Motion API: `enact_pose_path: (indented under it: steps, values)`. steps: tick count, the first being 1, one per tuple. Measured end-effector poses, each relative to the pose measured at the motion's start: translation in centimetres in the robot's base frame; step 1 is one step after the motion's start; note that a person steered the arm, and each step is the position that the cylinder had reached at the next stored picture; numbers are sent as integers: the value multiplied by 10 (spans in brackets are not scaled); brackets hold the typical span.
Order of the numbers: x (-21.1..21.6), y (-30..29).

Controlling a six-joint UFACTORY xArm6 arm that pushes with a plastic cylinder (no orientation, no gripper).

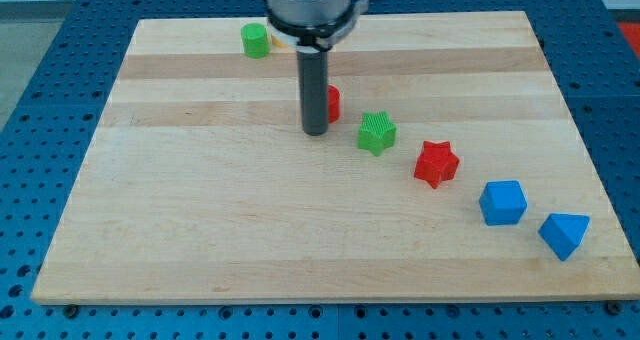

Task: Move the green circle towards the red circle

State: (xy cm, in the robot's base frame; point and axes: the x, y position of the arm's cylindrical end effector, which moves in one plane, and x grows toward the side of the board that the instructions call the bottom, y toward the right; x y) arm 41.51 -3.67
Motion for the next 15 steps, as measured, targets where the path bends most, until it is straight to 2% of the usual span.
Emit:
enact_pose_path:
  steps: [1, 2, 3, 5, 7, 9, 12, 13, 15]
  values:
    - [-8, -38]
    - [-36, -75]
    - [-82, -103]
    - [-157, -108]
    - [-196, -102]
    - [-181, -57]
    - [-131, -26]
    - [-129, -26]
    - [-129, 21]
